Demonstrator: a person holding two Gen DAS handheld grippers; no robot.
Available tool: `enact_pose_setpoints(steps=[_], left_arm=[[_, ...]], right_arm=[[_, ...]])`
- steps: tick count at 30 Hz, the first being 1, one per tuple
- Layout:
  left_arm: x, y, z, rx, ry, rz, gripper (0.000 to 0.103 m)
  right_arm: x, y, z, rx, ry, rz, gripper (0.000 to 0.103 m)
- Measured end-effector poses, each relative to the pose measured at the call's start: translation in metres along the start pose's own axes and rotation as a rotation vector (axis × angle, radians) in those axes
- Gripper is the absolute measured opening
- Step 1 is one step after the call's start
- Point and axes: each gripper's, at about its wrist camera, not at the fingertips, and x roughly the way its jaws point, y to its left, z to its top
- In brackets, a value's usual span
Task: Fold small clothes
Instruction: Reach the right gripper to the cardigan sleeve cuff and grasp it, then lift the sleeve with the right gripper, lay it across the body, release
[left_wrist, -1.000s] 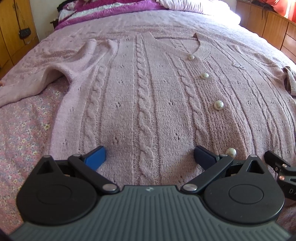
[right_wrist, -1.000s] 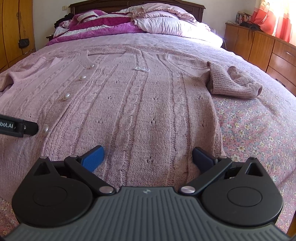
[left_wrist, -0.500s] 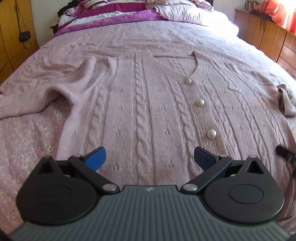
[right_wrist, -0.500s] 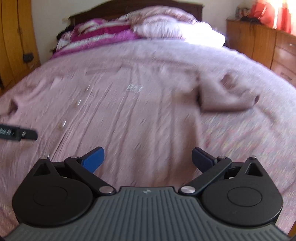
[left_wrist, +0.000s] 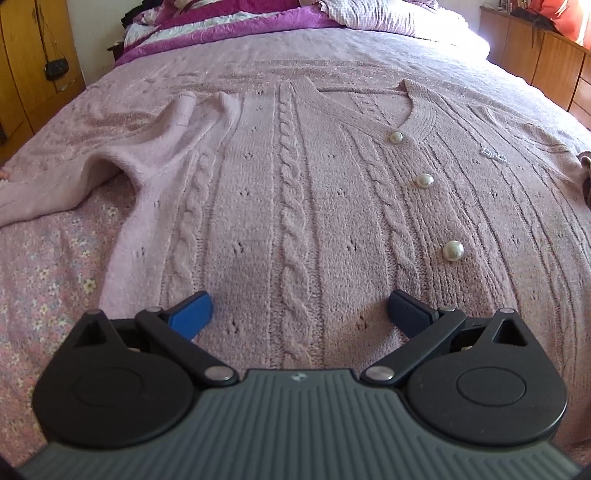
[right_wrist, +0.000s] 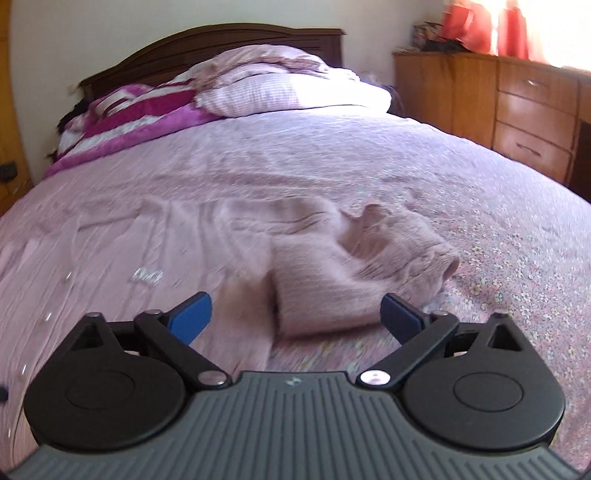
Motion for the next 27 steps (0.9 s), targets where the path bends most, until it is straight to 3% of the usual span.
enact_pose_setpoints(steps=[8, 16, 19, 23, 27], left_arm=[[0.001, -0.002, -0.007, 0.017, -0.022, 0.001, 0.103], [-0.002, -0.002, -0.013, 0.021, -0.060, 0.002, 0.103], [-0.003, -0.005, -0.016, 0.023, -0.075, 0.015, 0.103], [-0.003, -0.005, -0.016, 0.019, -0.080, 0.017, 0.103], [-0.003, -0.007, -0.016, 0.014, -0.083, 0.029, 0.103]], right_arm=[[0.030, -0.014, 0.003, 0.039, 0.010, -0.036, 0.068], [0.038, -0.026, -0.009, 0.082, -0.016, 0.017, 0.064], [0.038, -0.030, -0.012, 0.105, -0.034, 0.018, 0.054], [0.036, -0.042, -0.014, 0.178, -0.044, 0.035, 0.034], [0.034, -0.051, -0.013, 0.218, -0.040, 0.068, 0.025]])
